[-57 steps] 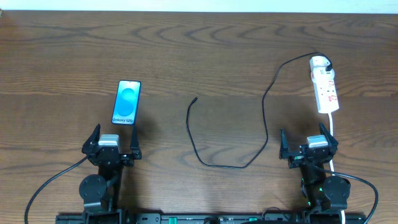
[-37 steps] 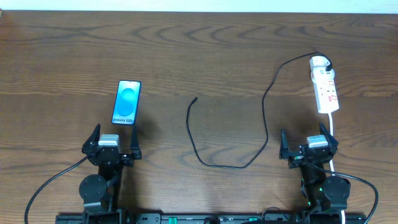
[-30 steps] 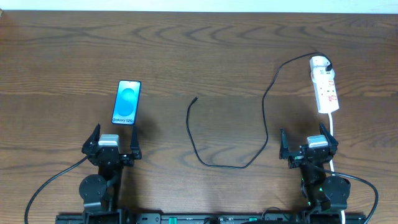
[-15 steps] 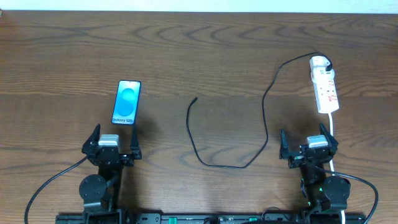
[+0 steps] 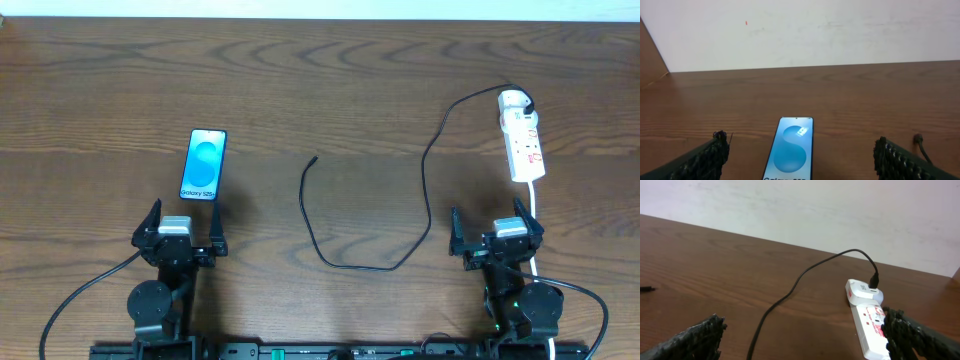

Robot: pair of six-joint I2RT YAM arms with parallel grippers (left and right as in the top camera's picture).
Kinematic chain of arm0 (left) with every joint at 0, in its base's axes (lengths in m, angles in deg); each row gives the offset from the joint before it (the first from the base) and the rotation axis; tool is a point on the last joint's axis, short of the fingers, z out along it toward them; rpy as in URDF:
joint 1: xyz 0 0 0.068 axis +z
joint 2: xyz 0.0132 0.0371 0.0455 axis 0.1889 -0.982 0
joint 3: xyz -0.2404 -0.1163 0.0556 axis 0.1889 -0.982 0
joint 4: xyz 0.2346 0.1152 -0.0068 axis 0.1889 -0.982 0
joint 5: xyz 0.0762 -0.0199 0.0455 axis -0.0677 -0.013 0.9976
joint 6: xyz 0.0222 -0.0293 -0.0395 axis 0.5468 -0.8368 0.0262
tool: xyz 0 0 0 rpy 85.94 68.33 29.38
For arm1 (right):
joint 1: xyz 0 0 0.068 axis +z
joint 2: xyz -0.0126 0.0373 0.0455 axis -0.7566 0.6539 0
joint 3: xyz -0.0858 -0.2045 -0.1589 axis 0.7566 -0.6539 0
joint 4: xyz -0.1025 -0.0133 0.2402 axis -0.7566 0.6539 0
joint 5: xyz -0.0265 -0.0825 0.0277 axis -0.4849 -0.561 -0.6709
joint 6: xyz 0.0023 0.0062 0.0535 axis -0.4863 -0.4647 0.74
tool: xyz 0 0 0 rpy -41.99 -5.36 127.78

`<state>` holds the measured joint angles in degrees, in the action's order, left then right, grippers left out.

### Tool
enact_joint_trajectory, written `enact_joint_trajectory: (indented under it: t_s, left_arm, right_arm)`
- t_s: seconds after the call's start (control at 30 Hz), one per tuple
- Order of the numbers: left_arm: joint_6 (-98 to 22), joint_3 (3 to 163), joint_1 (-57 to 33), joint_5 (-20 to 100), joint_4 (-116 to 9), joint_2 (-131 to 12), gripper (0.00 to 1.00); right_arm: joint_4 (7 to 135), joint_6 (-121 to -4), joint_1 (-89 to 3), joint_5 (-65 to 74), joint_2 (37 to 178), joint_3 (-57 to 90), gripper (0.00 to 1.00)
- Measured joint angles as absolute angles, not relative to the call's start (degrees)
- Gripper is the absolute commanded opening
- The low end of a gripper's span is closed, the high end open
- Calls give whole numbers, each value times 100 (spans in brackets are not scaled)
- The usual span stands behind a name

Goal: Plug charger to phone and switch on socket

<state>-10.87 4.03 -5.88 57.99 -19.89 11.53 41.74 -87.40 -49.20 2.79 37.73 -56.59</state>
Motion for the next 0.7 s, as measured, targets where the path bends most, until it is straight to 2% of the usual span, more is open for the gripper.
enact_joint_trajectory:
  t_s: [0.4,0.7]
  left_arm:
    - [-1109,403,-588,5799,-1989,1153,94]
    - [-1804,403,-588,5801,-1989,893,94]
  right_arm:
    - [4174,-8740,-4920,279,3773,-5659,99]
    - [4174,-8740,-4920,279,3773,-5659,99]
